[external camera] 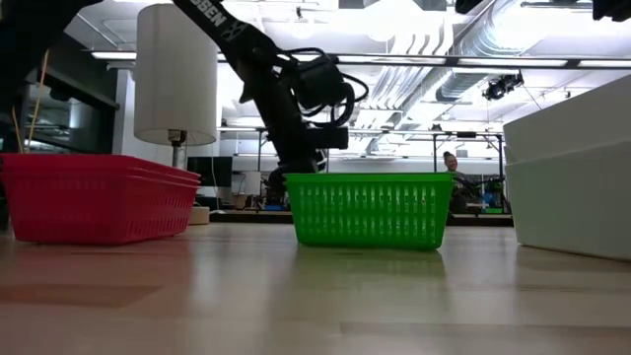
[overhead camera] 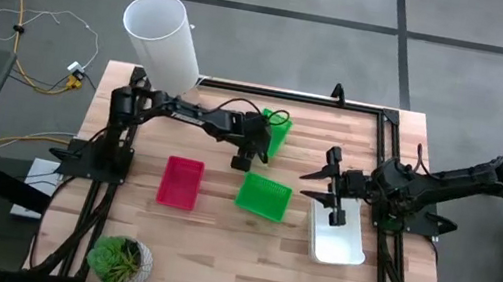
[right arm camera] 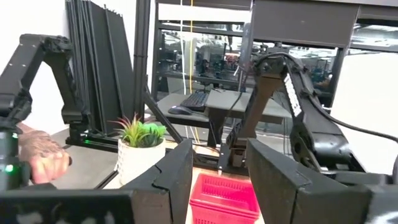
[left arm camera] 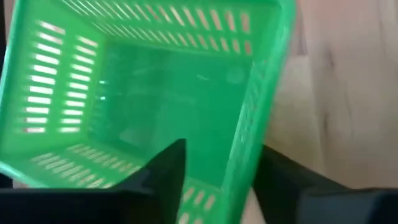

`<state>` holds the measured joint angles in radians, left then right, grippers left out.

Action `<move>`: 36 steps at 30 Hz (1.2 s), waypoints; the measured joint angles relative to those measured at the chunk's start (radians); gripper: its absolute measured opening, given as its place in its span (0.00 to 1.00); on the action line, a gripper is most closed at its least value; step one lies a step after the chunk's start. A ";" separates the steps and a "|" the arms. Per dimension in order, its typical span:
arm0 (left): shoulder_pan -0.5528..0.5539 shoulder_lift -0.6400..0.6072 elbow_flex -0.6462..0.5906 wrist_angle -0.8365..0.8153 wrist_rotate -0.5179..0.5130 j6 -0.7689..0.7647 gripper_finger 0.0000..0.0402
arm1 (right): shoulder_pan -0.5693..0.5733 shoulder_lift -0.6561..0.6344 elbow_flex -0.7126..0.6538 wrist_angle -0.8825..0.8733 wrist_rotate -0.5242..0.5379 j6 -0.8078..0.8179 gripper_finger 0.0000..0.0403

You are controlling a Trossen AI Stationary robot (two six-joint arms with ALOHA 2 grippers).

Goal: Stack baskets by color
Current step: Stack the top green bin on top of the bottom green bin

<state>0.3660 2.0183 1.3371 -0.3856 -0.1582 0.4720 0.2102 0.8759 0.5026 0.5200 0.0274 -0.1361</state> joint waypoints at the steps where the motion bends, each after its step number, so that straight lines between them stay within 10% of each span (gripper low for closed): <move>1: -0.003 -0.007 -0.001 -0.010 -0.009 0.002 0.34 | 0.000 0.000 0.000 -0.001 0.002 0.000 0.34; 6: -0.016 -0.074 0.000 -0.032 -0.001 -0.003 0.04 | 0.000 0.000 0.000 -0.003 0.003 0.000 0.34; 21: -0.170 -0.345 0.000 -0.251 -0.060 0.037 0.00 | 0.000 0.000 0.000 -0.006 0.003 0.000 0.34; 36: -0.601 -0.344 0.001 -0.332 -0.205 0.561 0.00 | 0.000 0.000 0.000 0.017 0.003 -0.003 0.34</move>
<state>-0.2347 1.6740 1.3380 -0.7173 -0.3630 1.0328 0.2100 0.8757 0.5028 0.5365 0.0307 -0.1394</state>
